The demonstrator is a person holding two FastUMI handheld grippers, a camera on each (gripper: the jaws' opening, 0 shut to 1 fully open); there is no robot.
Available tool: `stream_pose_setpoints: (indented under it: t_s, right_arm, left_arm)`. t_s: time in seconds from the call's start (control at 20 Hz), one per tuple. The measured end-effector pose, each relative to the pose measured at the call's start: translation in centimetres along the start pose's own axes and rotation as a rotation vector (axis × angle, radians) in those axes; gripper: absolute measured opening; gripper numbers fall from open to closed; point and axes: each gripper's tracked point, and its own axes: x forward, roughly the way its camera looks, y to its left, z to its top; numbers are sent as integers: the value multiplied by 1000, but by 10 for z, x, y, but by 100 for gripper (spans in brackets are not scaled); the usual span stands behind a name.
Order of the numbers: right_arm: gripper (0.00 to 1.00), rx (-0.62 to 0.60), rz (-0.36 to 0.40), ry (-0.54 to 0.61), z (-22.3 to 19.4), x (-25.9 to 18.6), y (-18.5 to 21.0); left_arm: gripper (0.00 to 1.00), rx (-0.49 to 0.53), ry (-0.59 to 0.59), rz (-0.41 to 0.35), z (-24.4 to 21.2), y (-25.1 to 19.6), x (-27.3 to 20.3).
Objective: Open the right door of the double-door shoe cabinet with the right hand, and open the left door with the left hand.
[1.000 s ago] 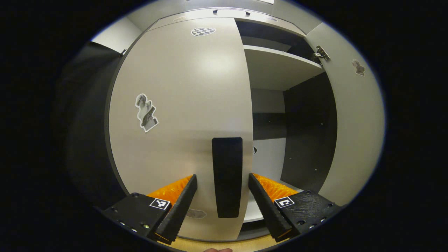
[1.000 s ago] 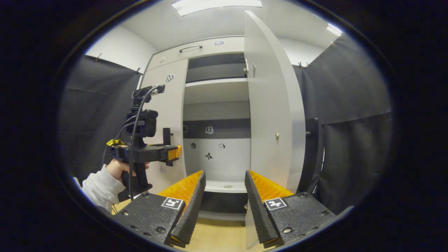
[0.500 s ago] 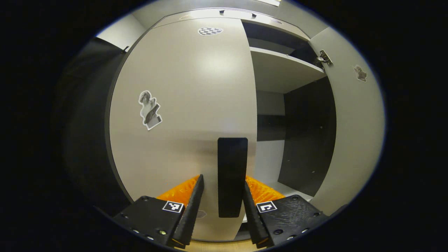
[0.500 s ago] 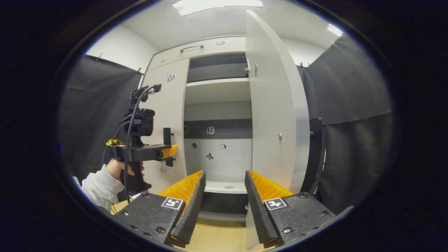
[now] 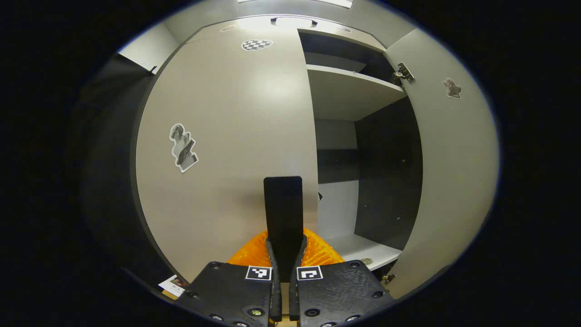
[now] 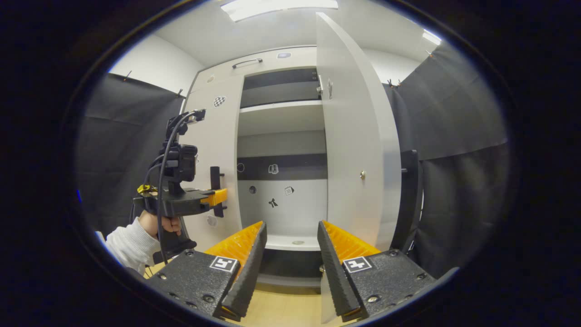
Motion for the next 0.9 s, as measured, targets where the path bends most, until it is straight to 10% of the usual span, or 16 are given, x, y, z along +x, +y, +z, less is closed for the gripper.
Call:
stream_pose_setpoints:
  t_s: [0.9]
  right_arm:
    - [71, 9, 23, -8, -1, -12, 15]
  left_arm:
    - [5, 46, 18, 7, -2, 68, -154]
